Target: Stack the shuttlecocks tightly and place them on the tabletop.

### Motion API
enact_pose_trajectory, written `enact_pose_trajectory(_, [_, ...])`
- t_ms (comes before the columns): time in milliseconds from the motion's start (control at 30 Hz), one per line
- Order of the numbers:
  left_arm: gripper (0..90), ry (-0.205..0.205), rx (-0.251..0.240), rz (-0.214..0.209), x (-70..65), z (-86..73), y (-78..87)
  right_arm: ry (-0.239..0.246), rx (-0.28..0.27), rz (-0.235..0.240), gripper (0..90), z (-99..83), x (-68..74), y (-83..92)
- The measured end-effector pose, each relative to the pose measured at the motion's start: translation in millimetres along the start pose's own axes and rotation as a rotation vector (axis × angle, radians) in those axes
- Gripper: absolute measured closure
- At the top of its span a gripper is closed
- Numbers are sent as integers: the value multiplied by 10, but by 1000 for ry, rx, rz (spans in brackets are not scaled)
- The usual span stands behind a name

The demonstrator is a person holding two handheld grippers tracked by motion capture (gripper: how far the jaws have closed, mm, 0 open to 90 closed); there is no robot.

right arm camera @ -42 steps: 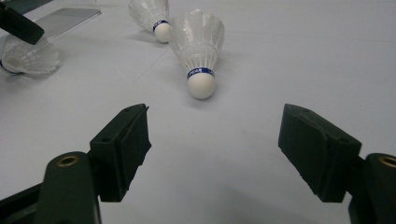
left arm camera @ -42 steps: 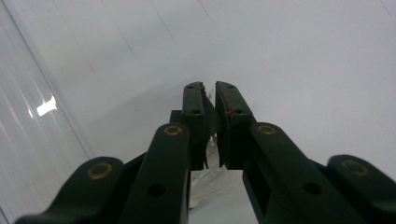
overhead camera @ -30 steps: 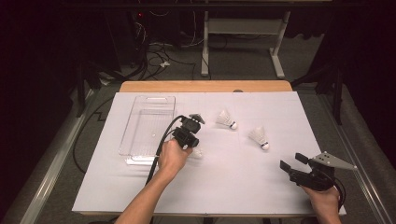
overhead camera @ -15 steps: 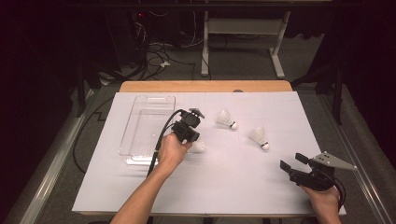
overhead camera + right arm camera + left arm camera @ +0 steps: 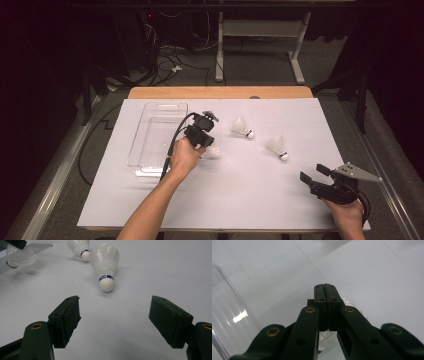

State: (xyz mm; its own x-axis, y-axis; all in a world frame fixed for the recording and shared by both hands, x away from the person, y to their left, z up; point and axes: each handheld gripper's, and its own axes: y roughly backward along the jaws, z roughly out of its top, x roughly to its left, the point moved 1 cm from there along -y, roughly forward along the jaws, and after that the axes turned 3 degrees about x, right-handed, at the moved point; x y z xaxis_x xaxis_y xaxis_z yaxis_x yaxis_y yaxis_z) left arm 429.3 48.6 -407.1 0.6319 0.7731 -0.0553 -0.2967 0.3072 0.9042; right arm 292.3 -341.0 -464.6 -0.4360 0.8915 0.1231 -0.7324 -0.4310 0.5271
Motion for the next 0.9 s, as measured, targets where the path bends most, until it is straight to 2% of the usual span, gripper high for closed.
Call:
enact_pose_trajectory(233, [890,-20,-5,13,12,89,7,0,1,-1,251,0,-1,-1])
enact_pose_trajectory(367, [890,-35,15,31,15,121,-53,0,1,0,251,0,-2,-1])
enact_pose_trajectory(567, [890,-53,3,30,-25,221,-56,2,3,2,251,0,-2,-3])
enact_pose_trajectory(900, [890,-61,-9,40,-34,376,-105,3,3,7,251,0,-2,-5])
